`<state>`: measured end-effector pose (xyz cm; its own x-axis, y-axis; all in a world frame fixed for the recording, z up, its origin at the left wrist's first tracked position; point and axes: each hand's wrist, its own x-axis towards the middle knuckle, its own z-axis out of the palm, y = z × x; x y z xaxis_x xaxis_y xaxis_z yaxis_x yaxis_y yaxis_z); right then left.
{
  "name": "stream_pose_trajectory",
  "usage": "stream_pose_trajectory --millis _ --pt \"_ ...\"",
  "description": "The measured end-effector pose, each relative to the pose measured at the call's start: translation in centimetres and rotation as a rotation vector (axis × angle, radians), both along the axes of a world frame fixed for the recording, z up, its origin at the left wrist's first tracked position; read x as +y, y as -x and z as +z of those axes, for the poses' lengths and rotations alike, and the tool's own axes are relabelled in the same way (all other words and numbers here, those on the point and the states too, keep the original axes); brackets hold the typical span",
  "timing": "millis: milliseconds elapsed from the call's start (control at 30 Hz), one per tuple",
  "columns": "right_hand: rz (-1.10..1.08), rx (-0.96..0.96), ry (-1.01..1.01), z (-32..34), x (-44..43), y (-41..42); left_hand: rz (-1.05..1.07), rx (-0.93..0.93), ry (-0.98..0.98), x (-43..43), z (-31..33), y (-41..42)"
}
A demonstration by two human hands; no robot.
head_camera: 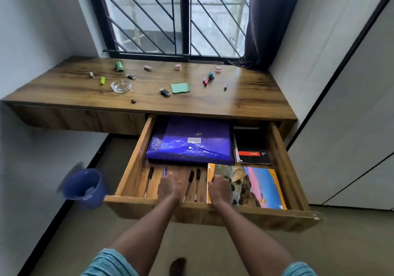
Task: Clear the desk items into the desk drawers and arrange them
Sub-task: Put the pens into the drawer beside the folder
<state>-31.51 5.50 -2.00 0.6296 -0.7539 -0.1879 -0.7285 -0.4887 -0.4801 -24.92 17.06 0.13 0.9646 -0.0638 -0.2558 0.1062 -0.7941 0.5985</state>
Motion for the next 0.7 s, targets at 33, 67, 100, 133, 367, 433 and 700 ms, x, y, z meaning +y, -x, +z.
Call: stream_pose_trajectory --millis 33,67,100,133,367,433,700 --pt "-0.006 -0.030 0.012 0.1 0.1 1.3 -0.006 -0.015 -0.015 0.2 0.0 1.0" --pt "-0.010 -0.058 0.022 0.0 0.2 2.3 0.017 -0.019 -0.020 0.4 0.4 2.1" --pt "-0.015 -0.087 0.037 0.0 0.4 3.3 0.014 -0.042 -0.023 0.7 0.6 3.0" --pt "-0.018 -0.110 0.062 0.1 0.7 4.5 0.034 -0.061 0.011 0.8 1.0 4.2" --pt "-0.042 -0.268 0.055 0.8 2.2 9.9 0.256 0.153 0.175 1.2 1.4 9.5" --pt "-0.102 -0.212 -0.040 0.7 2.1 10.4 0.292 0.177 0.180 1.1 0.9 10.0" --pt "-0.083 -0.176 -0.066 0.4 -0.4 10.0 0.342 0.261 0.215 0.1 0.0 7.9"
